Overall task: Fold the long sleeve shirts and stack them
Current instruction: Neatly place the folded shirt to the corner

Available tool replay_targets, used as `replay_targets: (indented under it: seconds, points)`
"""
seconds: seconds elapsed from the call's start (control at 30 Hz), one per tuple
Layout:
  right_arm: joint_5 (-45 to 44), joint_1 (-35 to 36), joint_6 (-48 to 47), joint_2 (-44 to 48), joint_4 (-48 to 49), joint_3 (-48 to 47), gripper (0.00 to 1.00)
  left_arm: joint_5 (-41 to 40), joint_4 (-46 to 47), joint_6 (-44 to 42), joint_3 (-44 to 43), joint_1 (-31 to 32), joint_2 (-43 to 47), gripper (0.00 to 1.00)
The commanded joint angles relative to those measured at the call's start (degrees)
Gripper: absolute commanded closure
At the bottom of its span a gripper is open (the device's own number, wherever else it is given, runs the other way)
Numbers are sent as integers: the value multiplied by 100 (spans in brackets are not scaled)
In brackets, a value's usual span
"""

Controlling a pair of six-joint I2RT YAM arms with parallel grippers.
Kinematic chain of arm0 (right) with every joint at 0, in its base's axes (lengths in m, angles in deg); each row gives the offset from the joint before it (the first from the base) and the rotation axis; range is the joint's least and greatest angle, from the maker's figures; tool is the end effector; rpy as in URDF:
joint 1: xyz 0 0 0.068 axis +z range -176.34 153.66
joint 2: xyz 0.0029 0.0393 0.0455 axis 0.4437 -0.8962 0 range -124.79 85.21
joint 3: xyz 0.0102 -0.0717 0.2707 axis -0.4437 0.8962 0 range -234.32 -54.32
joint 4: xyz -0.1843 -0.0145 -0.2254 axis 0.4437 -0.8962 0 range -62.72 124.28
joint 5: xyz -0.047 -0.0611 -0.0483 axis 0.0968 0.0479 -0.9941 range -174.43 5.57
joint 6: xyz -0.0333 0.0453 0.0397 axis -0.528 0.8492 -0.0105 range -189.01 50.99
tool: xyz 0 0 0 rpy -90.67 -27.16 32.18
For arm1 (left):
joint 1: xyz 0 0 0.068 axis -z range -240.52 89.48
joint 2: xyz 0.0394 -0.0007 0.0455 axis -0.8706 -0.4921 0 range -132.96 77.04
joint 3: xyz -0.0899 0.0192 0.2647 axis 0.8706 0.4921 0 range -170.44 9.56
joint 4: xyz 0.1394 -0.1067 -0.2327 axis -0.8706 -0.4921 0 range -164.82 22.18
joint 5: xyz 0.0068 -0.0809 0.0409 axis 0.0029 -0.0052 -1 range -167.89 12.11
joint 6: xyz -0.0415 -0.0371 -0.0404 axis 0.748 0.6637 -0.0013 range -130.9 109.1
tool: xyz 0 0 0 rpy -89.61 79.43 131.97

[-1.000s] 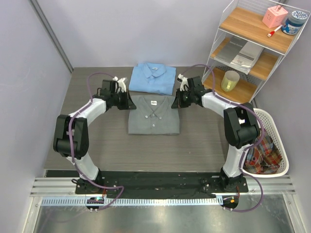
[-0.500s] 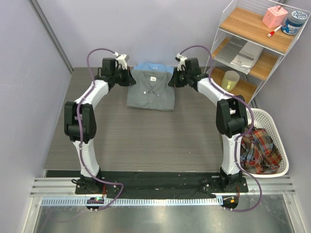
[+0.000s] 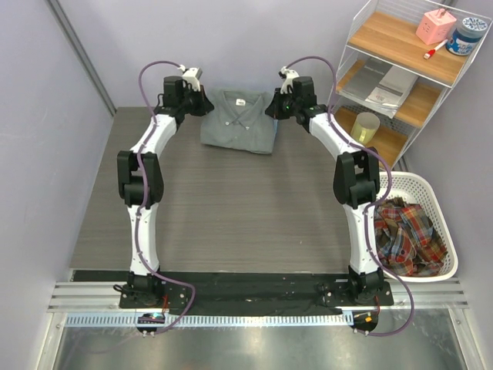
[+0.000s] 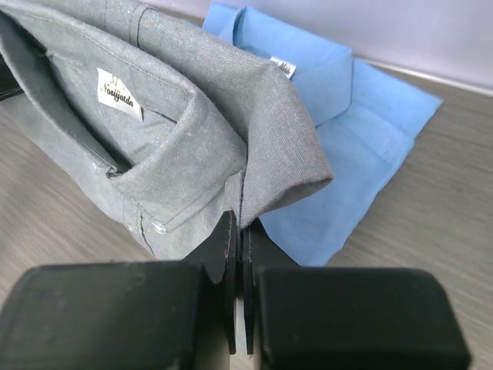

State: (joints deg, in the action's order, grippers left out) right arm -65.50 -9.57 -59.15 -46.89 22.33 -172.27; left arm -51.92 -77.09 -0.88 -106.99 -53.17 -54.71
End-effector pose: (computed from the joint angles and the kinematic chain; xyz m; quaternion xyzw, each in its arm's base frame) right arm 0.5684 0.1902 0.2500 -0.1373 0.8302 0.2560 0.4759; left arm 0.5886 -0.1004 0.2502 0.1025 0.8220 -0.2664 0.4928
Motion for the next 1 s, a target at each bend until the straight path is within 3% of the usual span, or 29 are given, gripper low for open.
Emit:
replay_targets:
  seconds: [0.0, 0.27, 0.97]
  points:
    - [-224, 19, 33, -97, 395, -509, 99, -49, 479, 70, -623, -59, -246, 100]
    - [-329, 10, -46, -343, 474, -571, 99, -172, 576, 413, -834, -59, -651, 100]
    - [-725, -131, -178, -756, 720, -694, 99, -365, 901, 272, -1089, -15, -1204, 100]
